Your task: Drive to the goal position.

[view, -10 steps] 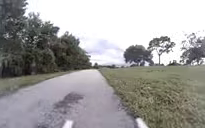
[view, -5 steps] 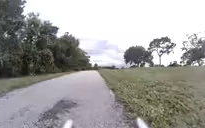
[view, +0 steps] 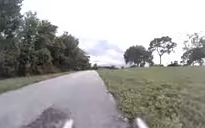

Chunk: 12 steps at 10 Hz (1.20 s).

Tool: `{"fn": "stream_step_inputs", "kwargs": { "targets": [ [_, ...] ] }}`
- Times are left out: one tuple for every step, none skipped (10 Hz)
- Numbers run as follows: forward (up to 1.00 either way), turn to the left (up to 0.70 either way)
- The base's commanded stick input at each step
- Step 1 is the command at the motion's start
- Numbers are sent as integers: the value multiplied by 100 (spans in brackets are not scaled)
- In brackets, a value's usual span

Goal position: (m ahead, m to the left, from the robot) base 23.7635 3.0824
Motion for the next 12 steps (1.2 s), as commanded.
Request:
{"fn": "stream_step_inputs", "kwargs": {
  "targets": [
    [85,34],
    [85,34],
    [85,34],
    [85,34],
    [85,34],
    [85,34],
    [85,29],
    [85,0],
    [85,0],
    [85,0],
    [85,-2],
    [85,-27]
  ]
}}
